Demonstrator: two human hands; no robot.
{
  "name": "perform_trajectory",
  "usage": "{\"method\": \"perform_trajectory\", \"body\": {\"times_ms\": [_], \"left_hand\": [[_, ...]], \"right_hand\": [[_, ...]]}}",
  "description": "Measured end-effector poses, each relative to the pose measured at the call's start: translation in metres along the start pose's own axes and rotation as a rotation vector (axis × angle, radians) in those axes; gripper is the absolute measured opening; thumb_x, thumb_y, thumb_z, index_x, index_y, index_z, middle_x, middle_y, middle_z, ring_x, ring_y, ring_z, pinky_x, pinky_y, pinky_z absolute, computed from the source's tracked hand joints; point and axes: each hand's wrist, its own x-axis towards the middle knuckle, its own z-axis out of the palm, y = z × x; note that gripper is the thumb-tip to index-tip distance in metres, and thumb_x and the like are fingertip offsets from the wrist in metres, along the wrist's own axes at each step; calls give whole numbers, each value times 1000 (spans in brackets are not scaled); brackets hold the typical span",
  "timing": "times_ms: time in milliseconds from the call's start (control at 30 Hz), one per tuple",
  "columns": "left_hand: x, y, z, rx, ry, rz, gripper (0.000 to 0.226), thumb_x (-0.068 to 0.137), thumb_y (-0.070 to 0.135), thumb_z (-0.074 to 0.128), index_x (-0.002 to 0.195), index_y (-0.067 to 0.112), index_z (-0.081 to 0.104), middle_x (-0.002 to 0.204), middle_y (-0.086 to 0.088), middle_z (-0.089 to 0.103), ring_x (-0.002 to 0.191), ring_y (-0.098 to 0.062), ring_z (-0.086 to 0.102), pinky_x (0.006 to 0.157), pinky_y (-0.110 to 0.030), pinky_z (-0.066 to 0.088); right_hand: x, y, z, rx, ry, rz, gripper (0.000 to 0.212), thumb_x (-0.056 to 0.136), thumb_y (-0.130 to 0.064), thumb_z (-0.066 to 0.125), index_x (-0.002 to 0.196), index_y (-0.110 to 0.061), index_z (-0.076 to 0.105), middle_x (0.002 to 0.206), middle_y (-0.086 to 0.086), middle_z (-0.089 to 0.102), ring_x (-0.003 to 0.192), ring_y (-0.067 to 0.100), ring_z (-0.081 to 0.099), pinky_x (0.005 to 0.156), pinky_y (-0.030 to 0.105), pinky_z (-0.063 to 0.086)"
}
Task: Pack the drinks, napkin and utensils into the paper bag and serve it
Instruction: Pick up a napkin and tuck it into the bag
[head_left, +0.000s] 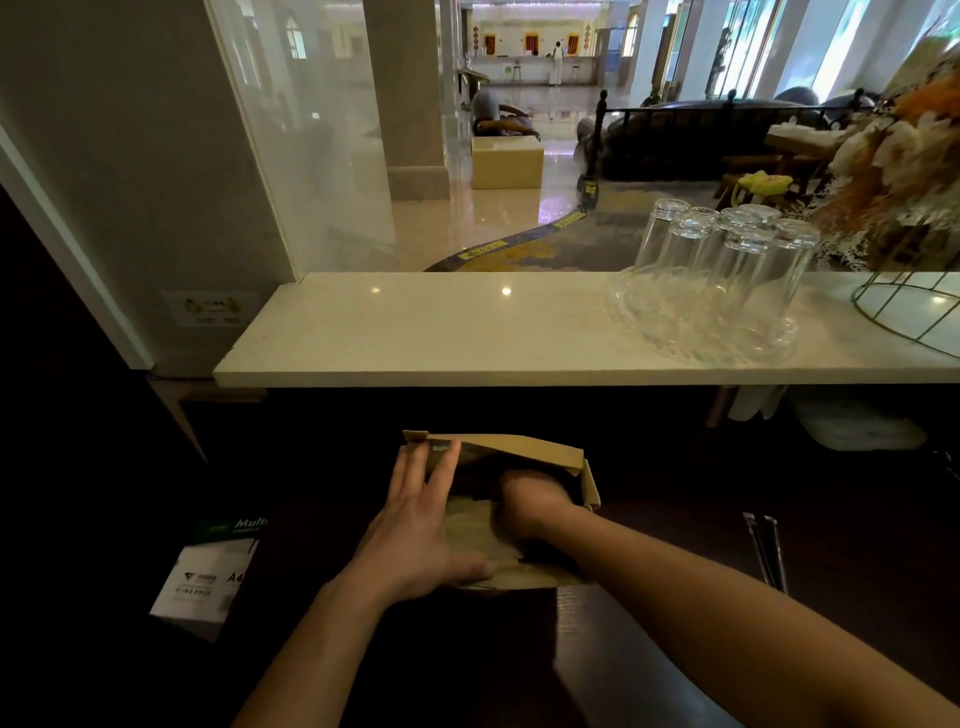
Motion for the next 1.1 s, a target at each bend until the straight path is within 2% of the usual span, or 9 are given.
{"method": "perform_trajectory", "body": {"times_ms": [233, 400, 567, 667, 833, 900, 1000, 1100], "left_hand": [[1, 3, -1, -2, -5, 11, 136, 55, 64, 81, 137, 57, -27, 157, 12, -29, 141, -11, -32, 116, -45, 12], [0, 5, -3, 9, -15, 2, 136, 56, 62, 81, 139, 54, -26, 157, 13, -28, 141, -10, -31, 116, -45, 12], [-2, 5, -6, 18, -24, -5, 136, 59, 62, 81, 140, 51, -27, 157, 11, -30, 141, -12, -31, 117, -46, 11], [-2, 7, -7, 20, -26, -8, 137, 60, 61, 82, 137, 52, -31, 156, 11, -31, 141, -12, -31, 117, -46, 11], [1, 7, -8, 24, -33, -18, 136, 58, 62, 81, 142, 50, -26, 157, 11, -30, 141, -12, -32, 117, -46, 13], [2, 7, -8, 25, -36, -21, 136, 57, 63, 81, 142, 50, -25, 157, 11, -30, 141, -12, -32, 117, -47, 14], [2, 7, -7, 28, -36, -22, 136, 56, 65, 80, 142, 51, -25, 157, 12, -30, 140, -11, -33, 117, -47, 15], [1, 8, -6, 36, -26, -28, 137, 54, 67, 79, 143, 50, -25, 157, 11, -31, 141, -12, -32, 117, -48, 15]], "right_hand": [[0, 4, 1, -15, 14, -27, 24, 84, -14, 64, 108, -14, 65, 106, 11, 65, 99, 29, 63, 80, 37, 53], [-2, 3, 2, -12, 7, -37, 23, 87, -21, 64, 110, -15, 63, 104, 9, 64, 96, 27, 63, 79, 37, 53], [-7, 2, 0, 147, 36, -63, 34, 87, -40, 65, 116, -22, 61, 104, 3, 66, 92, 20, 62, 75, 33, 52], [-12, 1, -8, 264, 50, -64, 36, 85, -41, 68, 117, -26, 63, 106, 0, 68, 91, 17, 64, 73, 31, 52], [-32, 0, -33, 350, 69, -102, 38, 87, -34, 67, 124, -23, 62, 119, 0, 66, 105, 17, 62, 87, 31, 52], [-45, 3, -44, 439, 72, -109, 39, 88, -33, 67, 125, -24, 62, 119, -2, 65, 105, 15, 62, 87, 29, 52], [-67, 11, -60, 720, 40, -115, 35, 89, -26, 68, 123, -21, 63, 112, -4, 66, 101, 10, 63, 86, 24, 53], [-88, 21, -74, 1043, 55, -120, 28, 88, -10, 69, 116, -11, 66, 104, 6, 71, 96, 17, 68, 86, 31, 57]]}}
